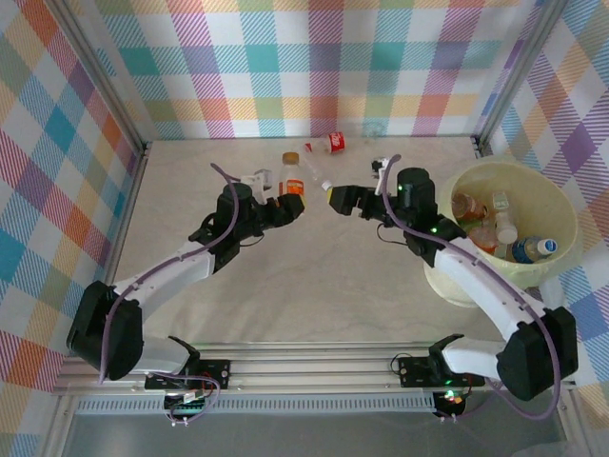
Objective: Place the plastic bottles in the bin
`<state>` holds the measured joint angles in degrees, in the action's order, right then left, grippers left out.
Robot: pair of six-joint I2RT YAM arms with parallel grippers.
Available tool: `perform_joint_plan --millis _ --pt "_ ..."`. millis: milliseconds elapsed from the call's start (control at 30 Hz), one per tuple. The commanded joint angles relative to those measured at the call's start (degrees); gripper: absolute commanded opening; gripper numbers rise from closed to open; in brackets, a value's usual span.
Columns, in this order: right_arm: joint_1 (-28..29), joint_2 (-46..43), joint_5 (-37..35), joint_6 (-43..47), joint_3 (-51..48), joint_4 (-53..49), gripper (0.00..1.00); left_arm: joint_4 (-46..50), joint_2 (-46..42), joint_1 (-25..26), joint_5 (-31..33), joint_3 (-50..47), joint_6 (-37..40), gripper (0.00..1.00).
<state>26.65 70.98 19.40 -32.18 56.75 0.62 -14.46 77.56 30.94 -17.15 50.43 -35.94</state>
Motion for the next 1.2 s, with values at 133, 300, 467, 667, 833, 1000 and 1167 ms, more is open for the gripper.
perform_joint_plan --millis 133,300,467,667,833,1000,1167 --pt "0.3 4.5 11.9 -6.4 6.6 7.2 1.00 -10.0 -2.7 2.5 -10.0 0.3 -0.4 0.50" --pt "0.3 6.5 11.1 -7.6 8.1 7.2 1.00 -15.0 -2.3 3.6 -14.8 0.4 -1.0 0.50" --pt "0.3 8.9 19.3 -7.4 11.9 5.5 1.00 -18.0 -1.7 4.1 -18.3 0.4 -1.6 0.50" --pt "0.4 10.8 22.1 -8.0 15.9 -0.6 0.89 -20.2 -0.9 4.4 -20.0 0.5 -1.6 0.50" --pt "0.3 12.4 23.3 -8.9 17.0 -1.8 0.79 -20.6 -0.1 4.9 -20.8 1.0 -1.4 0.50" --pt "0.2 12.2 23.0 -8.0 16.7 -1.9 0.60 -20.3 0.3 5.1 -20.0 1.0 -1.4 0.50" --pt "0.2 11.0 20.6 -6.6 16.2 -3.0 0.52 -19.5 0.6 5.2 -19.9 1.4 -1.0 0.49"
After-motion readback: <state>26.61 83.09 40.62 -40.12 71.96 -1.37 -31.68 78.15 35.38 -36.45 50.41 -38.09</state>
